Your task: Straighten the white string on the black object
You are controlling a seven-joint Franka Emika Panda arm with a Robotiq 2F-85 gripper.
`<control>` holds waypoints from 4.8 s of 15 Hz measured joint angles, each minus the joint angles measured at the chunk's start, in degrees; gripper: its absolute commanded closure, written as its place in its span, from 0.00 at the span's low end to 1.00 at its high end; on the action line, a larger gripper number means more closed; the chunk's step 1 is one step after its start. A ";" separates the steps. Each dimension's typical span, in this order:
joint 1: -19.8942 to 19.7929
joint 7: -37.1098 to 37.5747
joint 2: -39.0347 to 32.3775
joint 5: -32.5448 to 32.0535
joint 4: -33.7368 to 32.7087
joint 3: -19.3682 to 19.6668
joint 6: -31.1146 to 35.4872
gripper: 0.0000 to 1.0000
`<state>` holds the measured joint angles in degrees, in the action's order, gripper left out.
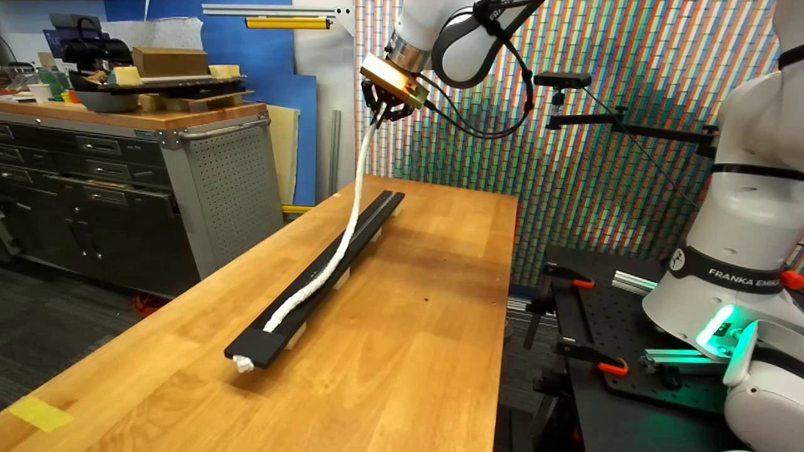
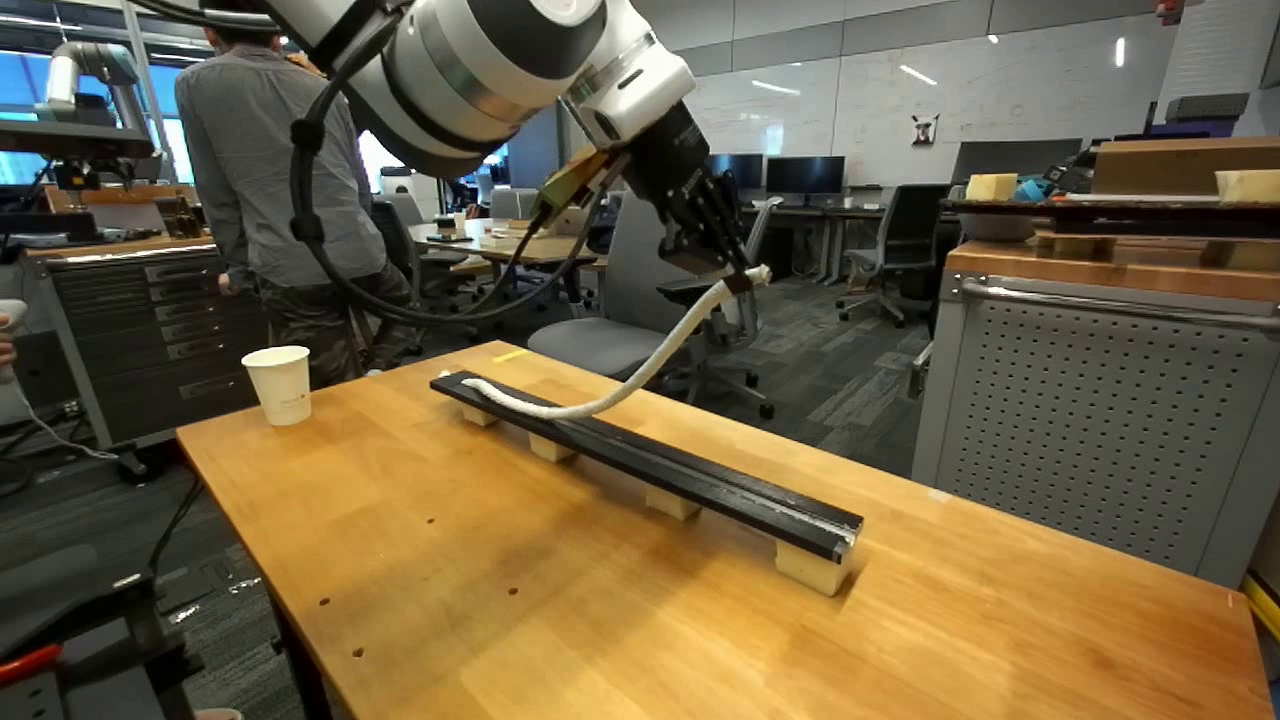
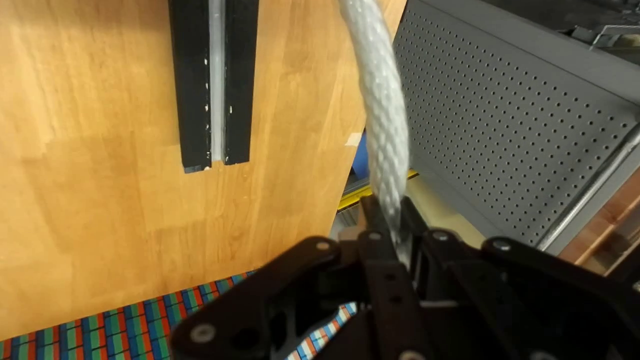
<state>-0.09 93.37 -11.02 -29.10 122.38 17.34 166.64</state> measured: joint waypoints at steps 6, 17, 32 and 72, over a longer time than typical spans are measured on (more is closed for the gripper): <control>-0.37 -0.24 -4.46 -0.07 -2.36 1.91 3.18 0.97; -4.82 -11.60 -12.23 1.06 -2.89 -1.08 3.13 0.97; -1.73 -30.12 -23.18 10.54 -9.80 3.43 -0.15 0.97; -4.43 -36.27 -31.68 31.17 -24.44 4.79 -13.46 0.41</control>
<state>-4.51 57.09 -42.70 2.07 97.93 22.14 153.19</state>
